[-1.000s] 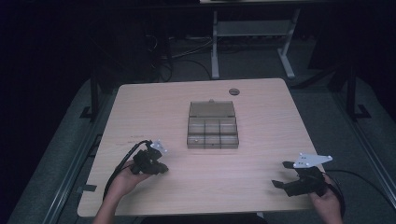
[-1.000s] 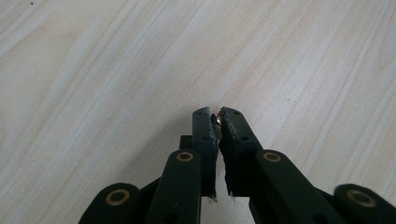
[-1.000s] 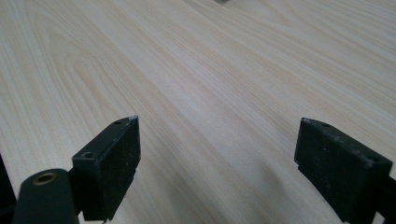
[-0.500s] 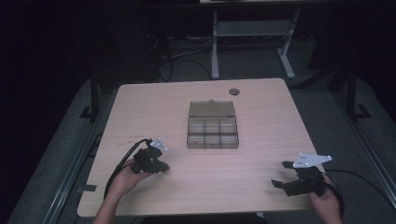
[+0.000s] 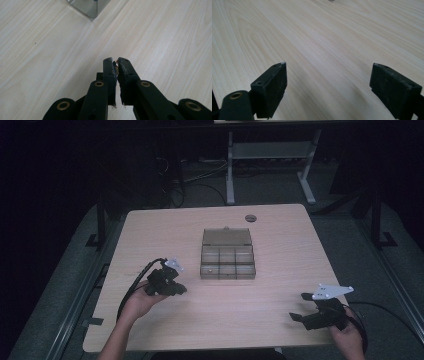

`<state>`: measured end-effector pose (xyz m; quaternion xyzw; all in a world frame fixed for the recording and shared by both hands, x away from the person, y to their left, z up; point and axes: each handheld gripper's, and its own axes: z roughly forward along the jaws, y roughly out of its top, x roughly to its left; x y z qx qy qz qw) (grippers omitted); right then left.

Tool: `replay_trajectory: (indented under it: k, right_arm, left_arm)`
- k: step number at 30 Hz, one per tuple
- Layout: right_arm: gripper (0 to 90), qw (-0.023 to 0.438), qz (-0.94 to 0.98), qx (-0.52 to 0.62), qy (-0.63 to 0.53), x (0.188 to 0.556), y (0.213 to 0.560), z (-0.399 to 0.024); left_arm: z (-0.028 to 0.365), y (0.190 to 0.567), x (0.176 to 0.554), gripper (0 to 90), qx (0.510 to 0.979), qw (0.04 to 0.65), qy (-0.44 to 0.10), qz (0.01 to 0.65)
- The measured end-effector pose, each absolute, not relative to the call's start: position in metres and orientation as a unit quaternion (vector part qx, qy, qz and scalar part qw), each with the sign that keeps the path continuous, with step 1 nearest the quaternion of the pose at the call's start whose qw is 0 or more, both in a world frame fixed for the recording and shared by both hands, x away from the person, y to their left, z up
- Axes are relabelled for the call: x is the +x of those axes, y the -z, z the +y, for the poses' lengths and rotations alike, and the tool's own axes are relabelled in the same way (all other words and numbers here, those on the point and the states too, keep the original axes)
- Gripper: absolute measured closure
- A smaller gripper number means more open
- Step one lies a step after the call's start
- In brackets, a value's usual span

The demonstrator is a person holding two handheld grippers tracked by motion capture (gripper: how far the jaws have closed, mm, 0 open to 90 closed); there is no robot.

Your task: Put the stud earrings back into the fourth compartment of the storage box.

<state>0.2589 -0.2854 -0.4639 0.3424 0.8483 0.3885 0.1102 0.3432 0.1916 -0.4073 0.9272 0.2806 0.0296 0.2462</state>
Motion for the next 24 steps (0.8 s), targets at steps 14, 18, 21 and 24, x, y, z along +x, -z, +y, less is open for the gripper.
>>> replay_trajectory:
  k: [14,18,21,24]
  right_arm:
    - [14.1,0.111,0.848,0.342,-0.389,0.259,0.464,-0.285]
    - [14.1,0.11,0.849,0.341,-0.389,0.259,0.464,-0.286]
    - [14.1,0.111,0.848,0.341,-0.39,0.26,0.464,-0.286]
    - [14.1,0.11,0.848,0.341,-0.39,0.259,0.464,-0.287]
  left_arm:
    - [0.175,0.397,0.365,84.7,0.925,0.252,-0.022,0.283]
    - [0.17,0.397,0.371,84.7,0.926,0.249,-0.019,0.283]
    - [0.166,0.397,0.374,84.7,0.927,0.246,-0.016,0.283]
    - [0.161,0.396,0.378,84.7,0.928,0.244,-0.016,0.282]
